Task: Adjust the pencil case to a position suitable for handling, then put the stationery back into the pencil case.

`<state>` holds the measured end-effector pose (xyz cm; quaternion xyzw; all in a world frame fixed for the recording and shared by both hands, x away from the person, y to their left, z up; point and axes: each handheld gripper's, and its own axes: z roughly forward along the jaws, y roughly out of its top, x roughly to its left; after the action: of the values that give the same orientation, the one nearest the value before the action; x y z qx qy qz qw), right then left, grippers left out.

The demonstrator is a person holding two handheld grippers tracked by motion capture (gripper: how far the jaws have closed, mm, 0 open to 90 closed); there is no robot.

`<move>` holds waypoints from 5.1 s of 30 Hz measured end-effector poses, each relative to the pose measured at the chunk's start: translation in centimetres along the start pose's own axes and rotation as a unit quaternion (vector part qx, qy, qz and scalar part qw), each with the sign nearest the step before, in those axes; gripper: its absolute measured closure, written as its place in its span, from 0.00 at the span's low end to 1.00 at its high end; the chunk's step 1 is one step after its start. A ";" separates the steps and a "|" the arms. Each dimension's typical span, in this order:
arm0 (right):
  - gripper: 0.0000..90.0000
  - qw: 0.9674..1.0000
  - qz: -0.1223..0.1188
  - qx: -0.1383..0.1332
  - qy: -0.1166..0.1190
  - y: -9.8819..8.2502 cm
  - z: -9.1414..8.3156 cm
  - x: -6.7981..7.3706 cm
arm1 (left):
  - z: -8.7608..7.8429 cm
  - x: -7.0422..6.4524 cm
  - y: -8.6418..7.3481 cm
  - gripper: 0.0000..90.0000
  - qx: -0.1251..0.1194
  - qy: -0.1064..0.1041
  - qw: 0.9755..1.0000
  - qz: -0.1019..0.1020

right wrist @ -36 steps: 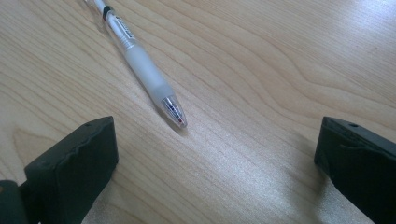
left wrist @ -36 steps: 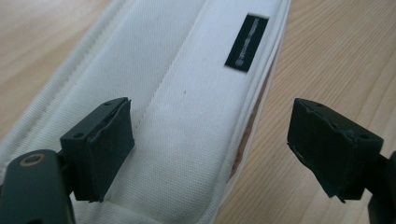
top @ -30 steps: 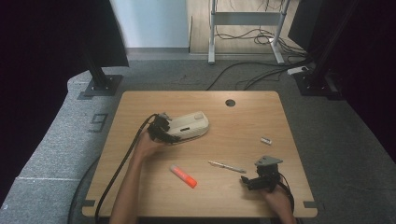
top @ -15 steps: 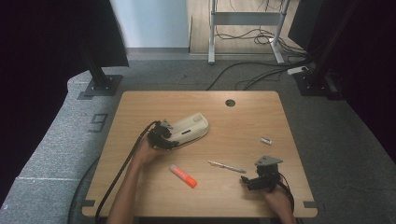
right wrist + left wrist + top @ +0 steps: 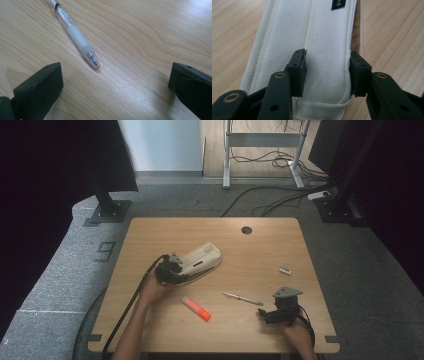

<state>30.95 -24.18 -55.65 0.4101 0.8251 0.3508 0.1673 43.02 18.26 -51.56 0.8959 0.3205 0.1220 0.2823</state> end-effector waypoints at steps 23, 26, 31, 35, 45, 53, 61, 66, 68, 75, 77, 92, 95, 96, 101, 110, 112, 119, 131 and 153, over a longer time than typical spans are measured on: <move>0.00 1.000 0.003 0.000 -0.003 0.1 0.0 0.0 | -2.7 0.1 -1.4 0.80 -0.030 -0.024 0.998 -0.051; 0.00 1.000 0.003 0.000 -0.003 0.0 0.0 0.0 | -3.1 0.1 -1.3 0.82 -0.033 -0.030 0.997 -0.055; 0.00 1.000 0.004 0.000 -0.003 0.1 0.0 0.0 | -4.0 0.2 -1.4 0.83 -0.045 -0.036 0.996 -0.068; 0.00 1.000 0.004 0.000 -0.003 0.1 0.0 0.0 | -4.5 0.1 -1.4 0.84 -0.052 -0.035 0.995 -0.075; 0.00 1.000 0.006 0.000 -0.006 0.1 0.0 0.0 | -5.3 0.5 -1.8 0.84 -0.074 -0.042 0.993 -0.079; 0.00 1.000 0.006 0.001 -0.005 0.1 0.0 0.0 | -5.8 0.9 -2.6 0.84 -0.100 -0.049 0.989 -0.096; 0.00 1.000 0.006 0.006 -0.003 0.1 -0.1 0.1 | -6.1 0.8 -2.8 0.84 -0.116 -0.045 0.988 -0.097; 0.00 1.000 0.012 0.006 0.006 0.2 -0.3 -0.1 | -6.1 0.8 -2.8 0.84 -0.116 -0.046 0.987 -0.097; 0.00 1.000 0.012 0.006 0.006 0.2 -0.3 -0.1 | -6.1 0.8 -2.8 0.84 -0.116 -0.046 0.988 -0.096; 0.00 1.000 0.013 -0.001 0.011 0.7 -0.9 -0.4 | -6.2 0.8 -2.9 0.84 -0.113 -0.047 0.988 -0.094; 0.00 1.000 0.014 -0.004 0.012 0.8 -1.0 -0.5 | -6.2 0.8 -2.9 0.84 -0.113 -0.047 0.988 -0.093; 0.00 0.999 0.022 -0.019 0.018 2.5 -1.5 -1.9 | -6.2 0.6 -2.8 0.84 -0.110 -0.046 0.989 -0.088; 0.00 0.999 0.027 -0.016 0.015 2.8 -1.3 -2.6 | -6.2 0.6 -2.8 0.84 -0.110 -0.045 0.989 -0.086; 0.00 0.999 0.029 -0.014 0.013 2.8 -1.3 -2.7 | -6.2 0.6 -2.8 0.84 -0.110 -0.045 0.989 -0.086; 0.00 0.999 0.032 -0.010 0.006 2.9 -1.1 -3.7 | -6.1 0.6 -2.9 0.84 -0.110 -0.045 0.989 -0.084; 0.03 0.999 0.031 -0.005 -0.013 3.4 -0.9 -5.3 | -6.1 0.6 -2.9 0.83 -0.110 -0.048 0.989 -0.082; 0.05 0.999 0.035 -0.008 -0.013 3.5 -0.7 -5.7 | -6.1 0.6 -2.9 0.83 -0.111 -0.049 0.989 -0.082; 0.12 0.998 0.048 -0.012 -0.027 3.7 -0.5 -7.8 | -6.1 0.7 -2.9 0.83 -0.113 -0.054 0.989 -0.082; 0.25 0.998 0.051 -0.006 -0.038 4.2 0.2 -10.2 | -6.1 0.7 -3.0 0.83 -0.115 -0.060 0.988 -0.084; 0.51 0.998 0.047 0.020 -0.043 4.8 1.5 -13.6 | -6.1 0.9 -3.1 0.83 -0.118 -0.068 0.987 -0.088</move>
<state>42.75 -32.31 -53.43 0.4665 0.8035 0.3243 0.1777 39.66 23.40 -48.43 0.8311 0.3614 0.0726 0.4164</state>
